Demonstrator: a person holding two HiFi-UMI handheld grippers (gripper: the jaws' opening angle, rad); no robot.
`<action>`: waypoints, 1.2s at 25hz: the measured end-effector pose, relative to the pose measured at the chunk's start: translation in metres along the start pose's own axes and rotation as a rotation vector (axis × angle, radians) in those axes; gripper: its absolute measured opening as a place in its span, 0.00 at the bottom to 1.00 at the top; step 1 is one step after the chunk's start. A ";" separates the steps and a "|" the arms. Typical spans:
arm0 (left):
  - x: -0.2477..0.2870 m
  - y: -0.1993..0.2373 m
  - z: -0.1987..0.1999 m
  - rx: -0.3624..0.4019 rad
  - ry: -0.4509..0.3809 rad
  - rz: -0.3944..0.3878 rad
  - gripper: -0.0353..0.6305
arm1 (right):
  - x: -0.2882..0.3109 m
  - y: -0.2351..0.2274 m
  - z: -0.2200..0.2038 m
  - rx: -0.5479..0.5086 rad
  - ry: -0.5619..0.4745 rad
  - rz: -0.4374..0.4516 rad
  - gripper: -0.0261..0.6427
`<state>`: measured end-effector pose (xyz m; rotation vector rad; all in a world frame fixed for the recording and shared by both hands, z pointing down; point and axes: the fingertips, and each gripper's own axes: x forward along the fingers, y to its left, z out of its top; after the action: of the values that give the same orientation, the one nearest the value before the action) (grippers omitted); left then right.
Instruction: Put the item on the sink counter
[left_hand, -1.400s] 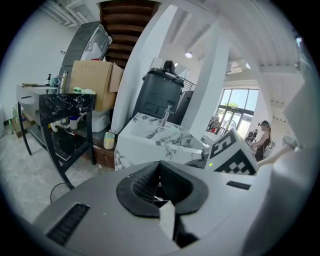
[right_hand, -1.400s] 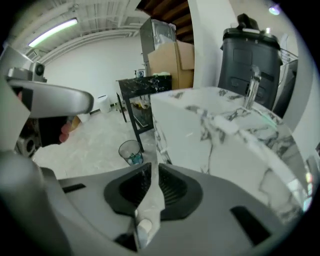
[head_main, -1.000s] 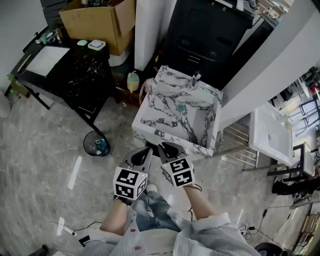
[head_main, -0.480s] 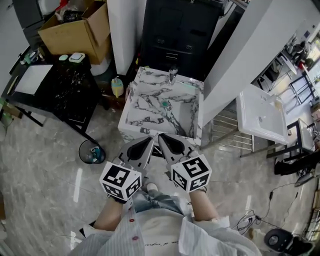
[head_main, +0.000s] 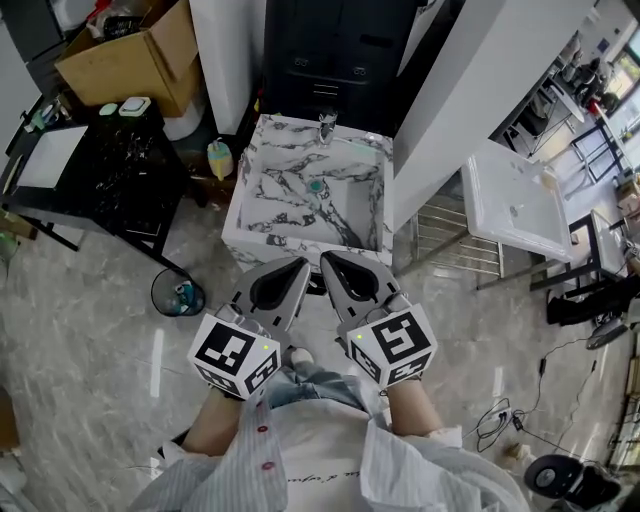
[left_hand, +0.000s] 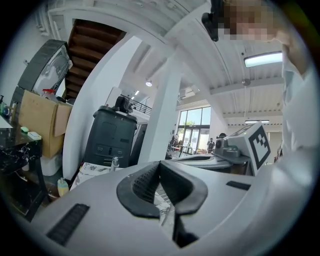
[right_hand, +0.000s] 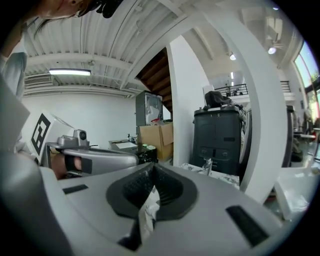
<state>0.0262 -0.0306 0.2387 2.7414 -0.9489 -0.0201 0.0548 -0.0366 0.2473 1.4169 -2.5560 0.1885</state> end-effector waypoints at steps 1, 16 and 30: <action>-0.001 0.001 -0.003 -0.003 0.004 0.007 0.08 | -0.001 0.000 -0.001 -0.001 0.004 -0.001 0.05; -0.019 -0.004 -0.005 0.021 -0.003 0.060 0.08 | -0.012 0.013 -0.007 0.019 -0.003 0.023 0.05; -0.024 0.004 -0.009 0.012 0.004 0.079 0.08 | -0.003 0.018 -0.012 0.015 0.022 0.032 0.05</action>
<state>0.0059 -0.0167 0.2465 2.7110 -1.0589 0.0049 0.0426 -0.0221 0.2582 1.3715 -2.5661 0.2279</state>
